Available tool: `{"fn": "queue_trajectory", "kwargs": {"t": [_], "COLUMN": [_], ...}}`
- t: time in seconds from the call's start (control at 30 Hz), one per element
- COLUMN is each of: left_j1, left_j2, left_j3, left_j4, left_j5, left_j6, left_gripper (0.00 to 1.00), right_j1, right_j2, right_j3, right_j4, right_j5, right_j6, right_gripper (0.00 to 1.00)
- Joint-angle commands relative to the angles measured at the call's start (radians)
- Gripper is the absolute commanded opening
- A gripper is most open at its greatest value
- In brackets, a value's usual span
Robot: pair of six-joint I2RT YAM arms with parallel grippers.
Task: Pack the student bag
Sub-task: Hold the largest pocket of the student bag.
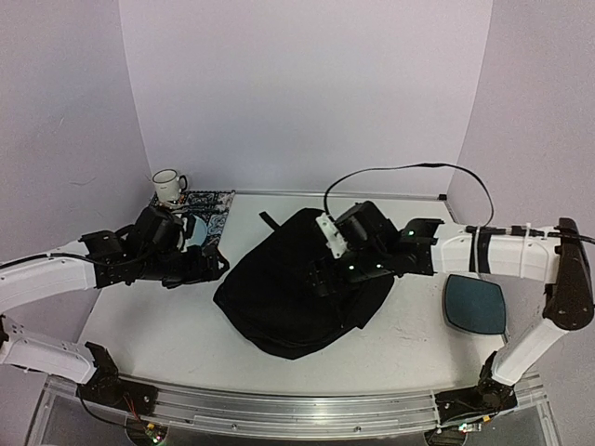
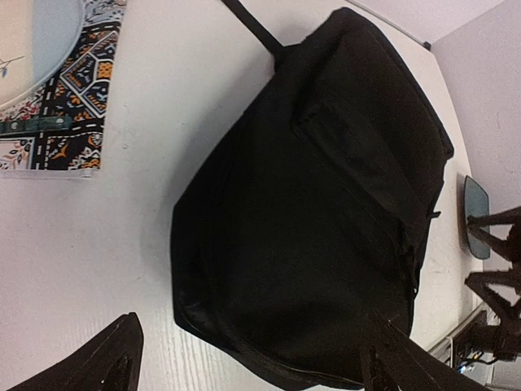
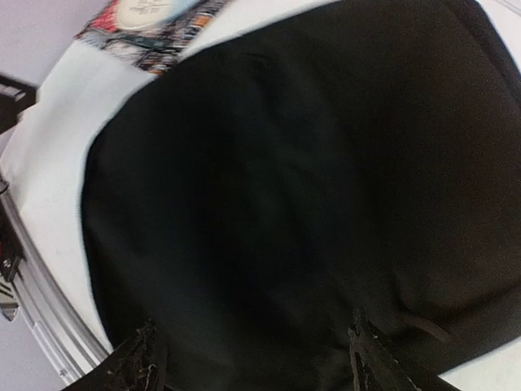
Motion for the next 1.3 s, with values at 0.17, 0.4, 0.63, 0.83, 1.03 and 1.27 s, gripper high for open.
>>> {"fn": "queue_trajectory", "kwargs": {"t": [0.17,0.4,0.63,0.83,1.03,1.27], "left_j1": [-0.127,-0.241,-0.340,-0.389,-0.395,-0.395], "left_j2": [0.095,0.228,0.403,0.553,0.660,0.728], "left_j3": [0.167,0.283,0.381,0.453,0.489,0.498], "left_j4": [0.023,0.027,0.061,0.097,0.126,0.169], "left_j5": [-0.019,-0.031,-0.018,0.036,0.082,0.110], "left_j6": [-0.022,-0.024,-0.024,-0.017,-0.037,-0.102], "left_gripper": [0.91,0.88,0.87,0.84,0.77,0.69], "right_j1": [-0.119,-0.196,-0.241,-0.242,-0.241,-0.237], "right_j2": [-0.133,-0.136,-0.117,-0.004,0.061,0.014], "right_j3": [-0.224,-0.335,-0.409,-0.412,-0.392,-0.408], "right_j4": [-0.047,-0.024,0.124,0.296,0.397,0.469], "right_j5": [-0.012,0.022,-0.060,-0.144,-0.214,-0.249], "right_j6": [0.094,0.221,0.327,0.389,0.405,0.432], "right_gripper": [0.77,0.80,0.86,0.87,0.59,0.17]}}
